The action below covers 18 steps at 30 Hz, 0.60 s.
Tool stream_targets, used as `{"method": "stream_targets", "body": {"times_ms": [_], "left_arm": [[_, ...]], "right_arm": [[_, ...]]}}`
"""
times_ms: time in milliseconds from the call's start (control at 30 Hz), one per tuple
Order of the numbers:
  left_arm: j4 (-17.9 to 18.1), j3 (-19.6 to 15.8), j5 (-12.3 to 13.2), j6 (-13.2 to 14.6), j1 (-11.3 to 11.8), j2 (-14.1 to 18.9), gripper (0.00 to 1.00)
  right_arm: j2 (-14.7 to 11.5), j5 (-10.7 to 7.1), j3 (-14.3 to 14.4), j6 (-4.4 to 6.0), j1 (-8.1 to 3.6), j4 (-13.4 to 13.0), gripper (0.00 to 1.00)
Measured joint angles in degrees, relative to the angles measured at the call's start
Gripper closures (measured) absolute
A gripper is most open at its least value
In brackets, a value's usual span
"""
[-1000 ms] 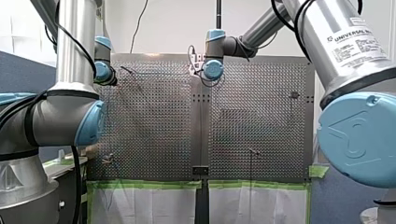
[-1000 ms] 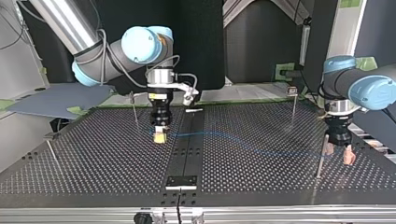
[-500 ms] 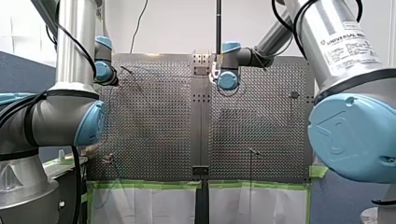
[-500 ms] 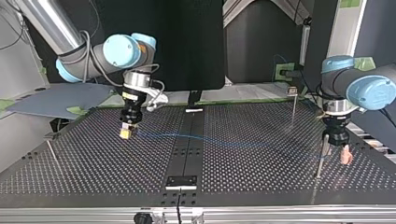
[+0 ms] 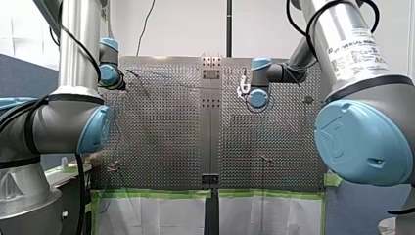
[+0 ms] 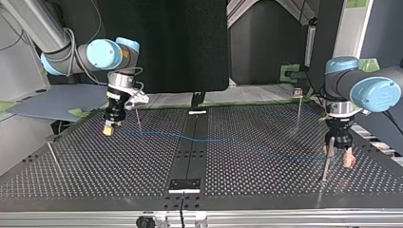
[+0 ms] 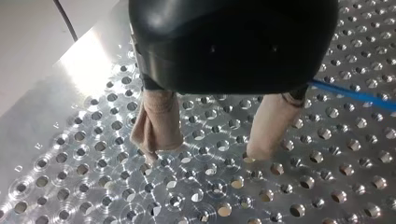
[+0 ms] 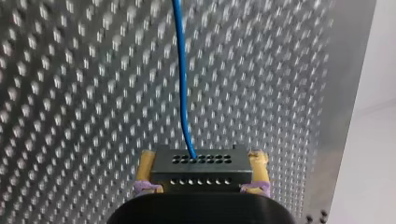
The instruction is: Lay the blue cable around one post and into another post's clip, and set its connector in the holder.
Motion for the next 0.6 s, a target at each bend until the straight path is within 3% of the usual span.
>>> {"method": "stream_targets", "body": {"times_ms": [400, 600], "left_arm": [[0.0, 0.0, 0.0, 0.2, -0.4, 0.0, 0.00], [0.0, 0.0, 0.0, 0.2, -0.6, 0.0, 0.00]], "right_arm": [[0.0, -0.42, 5.9, -0.15, -5.93, -5.9, 1.00], [0.1, -0.70, 8.9, -0.19, -7.16, -8.9, 1.00]]}}
